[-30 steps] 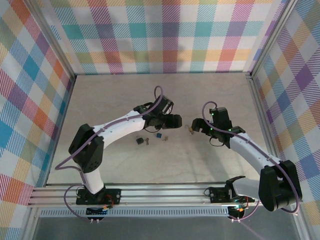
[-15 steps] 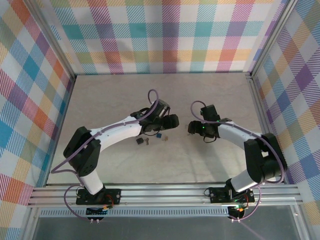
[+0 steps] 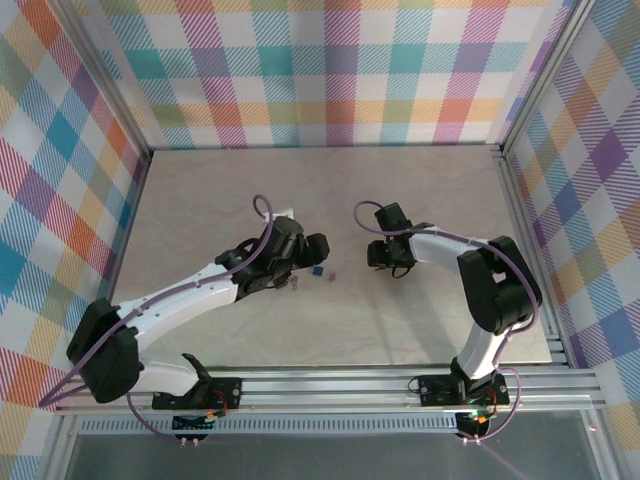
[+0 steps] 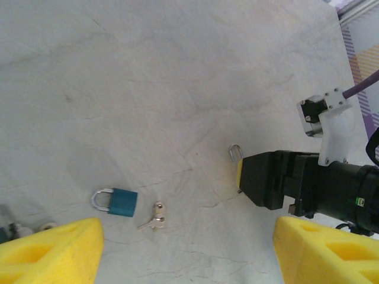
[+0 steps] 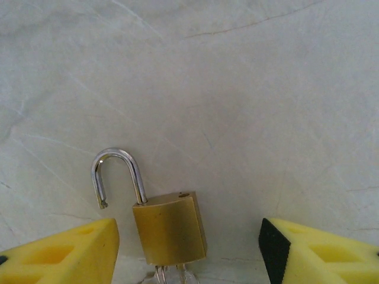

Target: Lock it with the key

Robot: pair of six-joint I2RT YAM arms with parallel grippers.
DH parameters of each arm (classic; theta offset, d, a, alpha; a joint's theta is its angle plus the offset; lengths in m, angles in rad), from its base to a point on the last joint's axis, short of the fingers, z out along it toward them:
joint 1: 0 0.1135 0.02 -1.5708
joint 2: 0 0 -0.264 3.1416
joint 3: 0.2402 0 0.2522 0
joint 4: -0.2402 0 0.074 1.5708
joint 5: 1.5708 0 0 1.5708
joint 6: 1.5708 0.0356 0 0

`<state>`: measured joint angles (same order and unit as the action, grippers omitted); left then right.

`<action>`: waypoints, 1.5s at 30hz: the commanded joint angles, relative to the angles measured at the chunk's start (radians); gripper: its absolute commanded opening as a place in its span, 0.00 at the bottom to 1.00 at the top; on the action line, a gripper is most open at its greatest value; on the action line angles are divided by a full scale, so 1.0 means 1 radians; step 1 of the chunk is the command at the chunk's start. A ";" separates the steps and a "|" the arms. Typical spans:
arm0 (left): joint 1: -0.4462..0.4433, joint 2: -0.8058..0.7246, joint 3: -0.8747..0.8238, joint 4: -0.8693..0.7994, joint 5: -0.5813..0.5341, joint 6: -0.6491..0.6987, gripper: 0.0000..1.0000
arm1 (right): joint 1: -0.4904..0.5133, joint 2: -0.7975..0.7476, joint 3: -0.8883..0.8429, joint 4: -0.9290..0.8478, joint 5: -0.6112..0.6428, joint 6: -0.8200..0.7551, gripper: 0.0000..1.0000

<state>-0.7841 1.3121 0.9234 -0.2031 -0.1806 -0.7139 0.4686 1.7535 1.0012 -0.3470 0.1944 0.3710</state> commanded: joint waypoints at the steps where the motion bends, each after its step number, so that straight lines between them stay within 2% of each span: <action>1: -0.002 -0.066 -0.034 0.032 -0.081 0.032 0.76 | 0.015 0.031 0.043 -0.063 0.069 -0.042 0.63; 4: -0.001 -0.092 -0.054 0.029 -0.109 0.053 0.76 | 0.017 0.072 0.088 -0.113 0.108 -0.060 0.57; 10: -0.001 -0.130 -0.090 0.028 -0.155 0.081 0.76 | 0.034 0.129 0.137 -0.164 0.139 -0.085 0.53; 15: 0.000 -0.159 -0.102 0.021 -0.170 0.100 0.76 | 0.037 0.167 0.167 -0.209 0.119 -0.086 0.39; 21: 0.001 -0.181 -0.109 -0.002 -0.185 0.113 0.77 | 0.038 0.172 0.159 -0.275 0.093 -0.063 0.38; 28: 0.001 -0.198 -0.099 -0.025 -0.183 0.120 0.77 | 0.038 0.151 0.151 -0.318 0.084 -0.057 0.44; 34: 0.003 -0.202 -0.092 -0.037 -0.183 0.122 0.77 | 0.036 0.178 0.185 -0.369 0.087 -0.067 0.35; 45: 0.003 -0.210 -0.071 -0.067 -0.177 0.117 0.78 | 0.017 0.135 0.139 -0.374 -0.001 -0.065 0.38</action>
<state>-0.7830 1.1244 0.8272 -0.2432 -0.3420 -0.6090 0.4965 1.8824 1.1919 -0.5518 0.2436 0.3058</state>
